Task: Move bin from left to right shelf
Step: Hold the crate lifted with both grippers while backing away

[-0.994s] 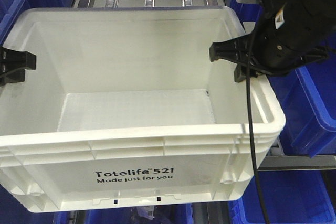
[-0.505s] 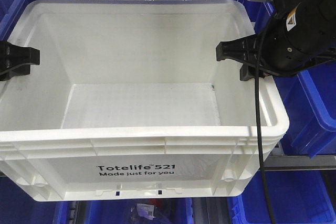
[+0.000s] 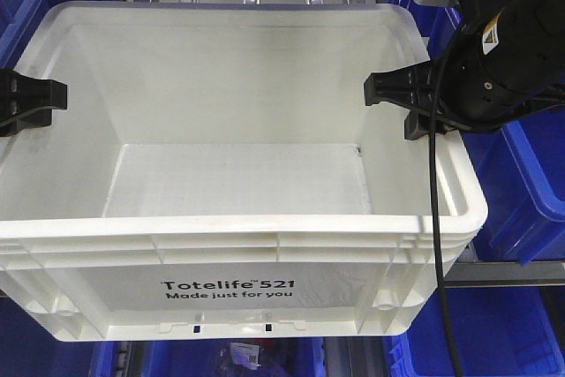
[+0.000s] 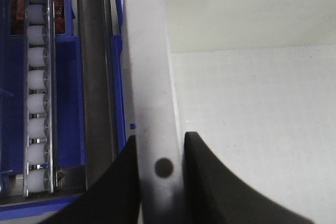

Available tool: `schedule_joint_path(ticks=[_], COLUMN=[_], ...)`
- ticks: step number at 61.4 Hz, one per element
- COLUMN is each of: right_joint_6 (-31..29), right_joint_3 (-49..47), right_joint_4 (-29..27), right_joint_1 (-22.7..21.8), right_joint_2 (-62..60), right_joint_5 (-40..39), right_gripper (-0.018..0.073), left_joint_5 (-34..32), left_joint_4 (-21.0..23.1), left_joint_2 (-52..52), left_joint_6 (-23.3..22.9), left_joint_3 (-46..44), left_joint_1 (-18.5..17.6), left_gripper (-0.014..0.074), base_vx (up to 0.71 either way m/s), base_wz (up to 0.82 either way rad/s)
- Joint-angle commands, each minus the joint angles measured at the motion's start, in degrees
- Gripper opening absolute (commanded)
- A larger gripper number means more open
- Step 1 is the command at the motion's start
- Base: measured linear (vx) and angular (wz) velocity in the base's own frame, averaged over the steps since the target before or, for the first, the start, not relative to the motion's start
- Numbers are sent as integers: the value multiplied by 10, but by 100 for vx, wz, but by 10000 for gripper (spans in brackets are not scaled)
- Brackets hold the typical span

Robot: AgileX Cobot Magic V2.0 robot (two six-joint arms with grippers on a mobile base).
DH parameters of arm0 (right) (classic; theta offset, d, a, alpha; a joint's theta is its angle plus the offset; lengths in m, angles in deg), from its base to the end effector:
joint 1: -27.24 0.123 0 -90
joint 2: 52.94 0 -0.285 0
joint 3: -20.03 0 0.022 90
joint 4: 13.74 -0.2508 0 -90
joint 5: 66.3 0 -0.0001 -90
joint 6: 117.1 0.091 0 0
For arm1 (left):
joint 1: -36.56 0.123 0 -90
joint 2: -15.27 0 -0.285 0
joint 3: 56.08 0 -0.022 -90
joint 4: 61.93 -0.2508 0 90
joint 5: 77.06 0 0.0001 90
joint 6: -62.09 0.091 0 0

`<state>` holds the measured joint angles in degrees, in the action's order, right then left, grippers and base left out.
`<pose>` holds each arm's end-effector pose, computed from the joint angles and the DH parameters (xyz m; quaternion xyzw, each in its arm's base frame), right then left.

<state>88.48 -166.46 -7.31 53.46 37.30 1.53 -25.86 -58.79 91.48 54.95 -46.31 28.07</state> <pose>0.2655 0.1202 0.3776 -0.0132 0.9678 0.0571 0.2447 0.2392 -0.0396 0.3726 0.0028 0.9307 -0.0755 0.3580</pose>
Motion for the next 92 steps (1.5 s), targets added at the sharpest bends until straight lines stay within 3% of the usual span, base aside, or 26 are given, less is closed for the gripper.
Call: schedule_joint_path(ticks=[1,92], right_joint_6=[8,7], right_joint_3=[-18,-18], right_joint_4=[82,83], right_joint_1=[-11,-11], right_joint_2=[-26,-26], right_joint_5=[-22,-22], right_gripper=[-8,-8], left_joint_5=[-60,-60], left_joint_4=[-22,-23], left_joint_2=[-24,-24], left_joint_6=[8,8], left_joint_3=[-22,-22], left_joint_1=[2,2], left_gripper=[38,38], base_vx=[0,-4], base_wz=[0,-6])
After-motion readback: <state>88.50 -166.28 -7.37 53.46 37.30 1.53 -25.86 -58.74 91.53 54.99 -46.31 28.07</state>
